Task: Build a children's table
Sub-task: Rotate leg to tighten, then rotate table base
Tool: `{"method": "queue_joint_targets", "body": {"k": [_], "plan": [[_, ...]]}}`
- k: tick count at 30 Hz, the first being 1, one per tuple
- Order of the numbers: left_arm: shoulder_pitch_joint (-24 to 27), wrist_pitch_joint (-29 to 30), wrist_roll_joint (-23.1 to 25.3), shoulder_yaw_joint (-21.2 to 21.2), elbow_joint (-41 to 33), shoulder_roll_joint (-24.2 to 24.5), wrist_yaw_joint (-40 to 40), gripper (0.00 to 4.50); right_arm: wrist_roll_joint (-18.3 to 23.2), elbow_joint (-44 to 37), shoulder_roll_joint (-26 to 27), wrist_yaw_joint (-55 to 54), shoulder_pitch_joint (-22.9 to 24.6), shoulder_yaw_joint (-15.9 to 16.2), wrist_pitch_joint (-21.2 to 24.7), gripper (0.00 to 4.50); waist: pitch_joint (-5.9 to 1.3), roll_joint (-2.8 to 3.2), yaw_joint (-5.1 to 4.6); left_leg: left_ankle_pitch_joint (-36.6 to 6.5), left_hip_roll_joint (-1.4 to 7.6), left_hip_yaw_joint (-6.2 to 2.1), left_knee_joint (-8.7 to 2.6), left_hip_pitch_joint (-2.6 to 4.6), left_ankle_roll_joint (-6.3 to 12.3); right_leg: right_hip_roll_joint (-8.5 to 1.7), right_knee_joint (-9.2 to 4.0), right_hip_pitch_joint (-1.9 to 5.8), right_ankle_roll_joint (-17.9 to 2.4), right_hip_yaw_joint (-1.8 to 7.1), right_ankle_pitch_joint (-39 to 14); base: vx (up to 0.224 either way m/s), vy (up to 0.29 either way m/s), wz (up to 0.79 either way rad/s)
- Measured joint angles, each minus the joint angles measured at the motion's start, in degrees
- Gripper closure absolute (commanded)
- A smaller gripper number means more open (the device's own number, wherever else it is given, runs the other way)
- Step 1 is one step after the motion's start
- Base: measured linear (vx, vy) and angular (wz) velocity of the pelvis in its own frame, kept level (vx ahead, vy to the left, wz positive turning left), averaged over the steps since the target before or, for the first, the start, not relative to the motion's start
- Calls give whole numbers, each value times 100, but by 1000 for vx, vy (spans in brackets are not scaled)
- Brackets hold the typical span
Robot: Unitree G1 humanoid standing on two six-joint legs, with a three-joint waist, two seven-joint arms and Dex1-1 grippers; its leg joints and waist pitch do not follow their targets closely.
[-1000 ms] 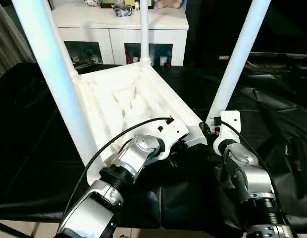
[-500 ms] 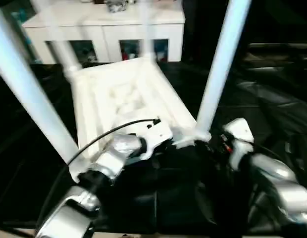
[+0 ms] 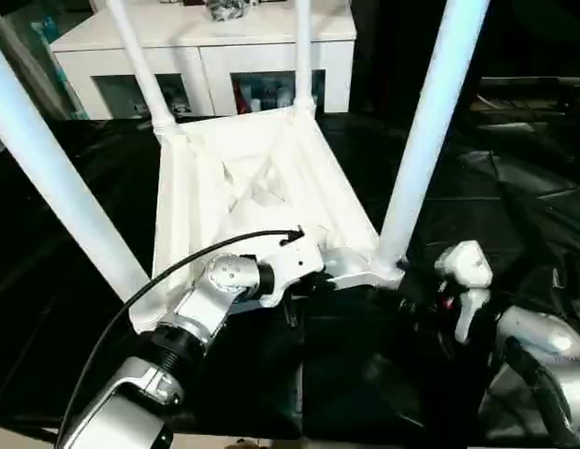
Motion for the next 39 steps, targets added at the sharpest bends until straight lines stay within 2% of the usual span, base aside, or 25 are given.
{"method": "queue_joint_targets", "body": {"k": [3, 8, 10, 12, 14, 17, 21, 24, 27, 30, 33, 39], "plan": [[286, 104, -296, -6, -692, -46, -146, 358, 31, -112, -139, 139, 123, -9, 0, 140, 10, -17, -1, -5, 7, 0, 28, -16, 42, 0, 0, -2, 0, -9, 0, 0, 0, 0], [623, 349, -577, 84, -1514, 132, -219, 329, 230, -254, -284, 235, 163, -201, 14, 140, 10, -16, -71, -10, 12, 0, 39, -6, 36, 0, 15, 0, -2, -9, 2, 0, 0, 0], [832, 509, -722, 277, -1901, 158, -143, 306, 375, -355, -245, 232, 154, -263, 38, 140, 11, -19, -87, -21, 13, 0, 39, 5, 16, 0, 26, 3, -2, -9, 1, 0, 0, 0], [1008, 736, -903, 523, -2316, 183, -34, 304, 442, -461, -96, 173, 143, -266, 75, 140, 18, -30, -94, -20, 14, 0, 37, 9, 14, 0, 34, 3, -1, -10, 1, 0, 0, 0], [1134, 975, -1081, 745, -2726, 202, 97, 271, 519, -566, 103, 109, 142, -200, 127, 140, 23, -39, -97, -18, 17, 0, 38, 11, 10, 2, 43, 3, -1, -12, 1, 0, 0, 0], [1369, 1388, -1459, 971, -3360, 238, 165, 262, 544, -629, 311, -34, 146, 21, 148, 140, 22, -47, -78, -15, 17, 1, 42, 10, 7, 1, 43, 4, -1, -11, 1, 0, 0, 0], [1945, 1939, -1831, 895, -4075, 564, -39, 226, 517, -667, 663, -349, 140, 238, 150, 140, 23, -116, -70, -13, 19, 1, 40, 10, 2, 4, 42, 1, 3, -10, -1, 0, 0, 0], [2254, 2153, -1805, 792, -4297, 680, -68, 198, 399, -648, 848, -620, 95, 300, 143, 140, 33, -152, -55, -12, 17, 4, 41, 9, -1, 4, 40, 2, 5, -5, -2, 0, 0, 0], [2568, 2153, -1564, 753, -4365, 611, 278, 175, 196, -456, 1284, -1123, -222, 297, 9, 140, 43, -196, -70, -10, 17, 4, 40, 13, -6, 4, 43, 2, 2, -2, 0, 0, 0, 0], [2708, 2147, -1389, 757, -4383, 733, 509, 151, 133, -291, 1375, -1377, -351, 260, -8, 140, 51, -252, -54, -7, 17, 3, 34, 18, -12, 5, 43, 3, 5, -2, 2, 0, 0, 0], [2888, 2145, -1190, 769, -4337, 885, 708, 133, 63, -19, 1582, -1686, -524, 231, -80, 140, 52, -266, -71, -5, 17, 3, 34, 18, -14, 6, 43, 2, 6, 1, 5, 0, 0, 0], [3364, 2173, -1177, 767, -4373, 1195, 708, 76, -112, 375, 1853, -2173, -897, 134, -226, 140, 41, -301, -68, -5, 17, 5, 34, 20, -15, 8, 44, 1, 7, 6, 4, 0, 0, 0]]}}
